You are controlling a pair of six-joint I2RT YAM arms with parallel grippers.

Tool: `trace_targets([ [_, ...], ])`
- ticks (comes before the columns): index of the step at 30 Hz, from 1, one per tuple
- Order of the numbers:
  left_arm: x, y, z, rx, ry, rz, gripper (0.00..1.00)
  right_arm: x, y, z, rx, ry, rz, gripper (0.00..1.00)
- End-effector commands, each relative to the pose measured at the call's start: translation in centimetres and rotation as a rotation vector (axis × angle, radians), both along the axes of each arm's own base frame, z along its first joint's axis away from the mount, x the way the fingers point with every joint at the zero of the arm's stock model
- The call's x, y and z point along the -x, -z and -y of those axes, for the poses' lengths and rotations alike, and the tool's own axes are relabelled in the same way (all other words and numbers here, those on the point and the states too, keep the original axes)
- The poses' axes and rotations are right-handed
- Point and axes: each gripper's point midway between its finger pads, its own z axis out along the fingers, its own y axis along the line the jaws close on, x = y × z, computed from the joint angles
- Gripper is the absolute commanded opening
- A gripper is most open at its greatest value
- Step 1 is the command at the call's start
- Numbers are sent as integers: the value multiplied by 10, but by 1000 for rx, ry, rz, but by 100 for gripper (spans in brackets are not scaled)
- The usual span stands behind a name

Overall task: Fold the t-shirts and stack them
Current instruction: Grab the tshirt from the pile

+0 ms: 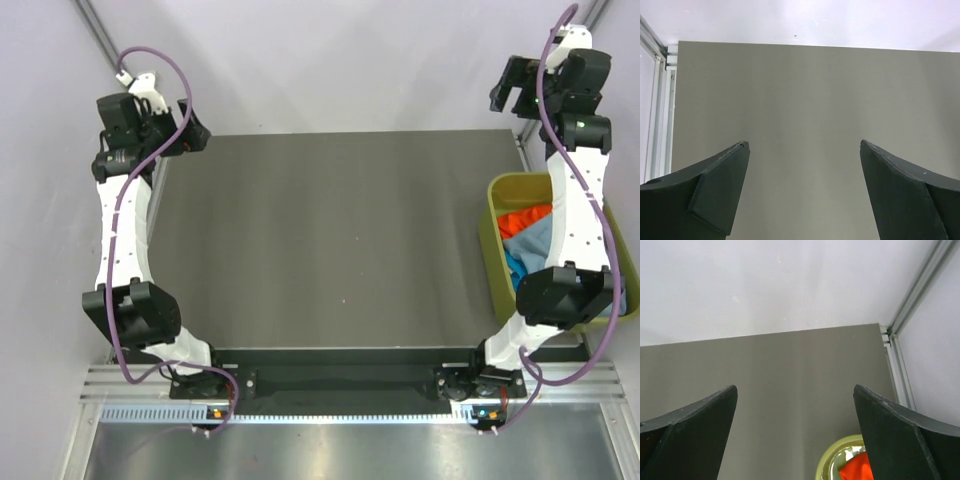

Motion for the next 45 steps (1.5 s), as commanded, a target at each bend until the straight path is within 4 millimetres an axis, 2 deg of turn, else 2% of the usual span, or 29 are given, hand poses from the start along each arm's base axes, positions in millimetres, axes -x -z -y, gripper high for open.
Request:
trace_targets([
  [1,-12,-40,-1,-24,13,134,96,-3,-8,-8,8,-32,50,100],
  [4,-17,-43,1,19,1,137,95,5,-5,-16,40,-69,56,100],
  [5,-18,-41,1,27,3,132,95,7,12,-22,46,-108,25,100],
  [6,-18,-36,3,39,6,121,95,15,6,-27,88,-154,48,100],
  [7,-17,-38,4,44,10,132,94,19,21,-36,105,-221,29,100],
  [8,-17,-24,5,52,12,105,93,23,22,-39,121,-248,35,100],
  [9,-17,-19,6,48,8,103,93,31,17,-41,139,-262,53,100],
  [10,-16,-16,4,41,-9,105,93,31,29,-34,141,-222,28,100],
  [11,-15,-1,3,39,-35,68,93,34,33,-27,142,-176,11,100],
  [12,-14,3,5,55,-36,48,93,39,37,-18,143,-129,-9,100],
  [13,-13,5,8,67,-25,34,93,46,55,-9,165,-101,-68,100],
  [15,-8,13,16,74,9,13,93,60,62,4,226,-69,-95,100],
  [16,-5,13,19,59,24,18,93,65,76,18,281,-24,-137,100],
  [18,-3,19,24,59,58,9,92,76,72,31,316,44,-145,100],
  [19,-2,21,26,45,81,8,91,82,71,44,330,110,-167,100],
  [21,-2,28,28,54,95,-6,91,92,71,47,330,126,-191,100],
  [24,-7,39,36,108,103,-34,89,105,84,45,300,131,-226,100],
  [25,-9,41,39,125,114,-41,89,108,97,42,271,127,-255,100],
  [29,-11,42,51,116,146,-40,88,124,114,34,211,78,-293,100],
  [32,-11,42,56,96,159,-42,89,131,114,35,178,85,-293,100],
  [34,-11,43,58,78,162,-43,89,136,116,45,171,130,-311,100],
  [35,-9,44,63,75,176,-51,89,139,117,58,168,170,-319,100],
  [40,-9,53,77,112,227,-85,89,167,155,103,176,307,-506,100],
  [45,-16,59,84,151,236,-102,88,182,180,118,223,339,-605,99],
])
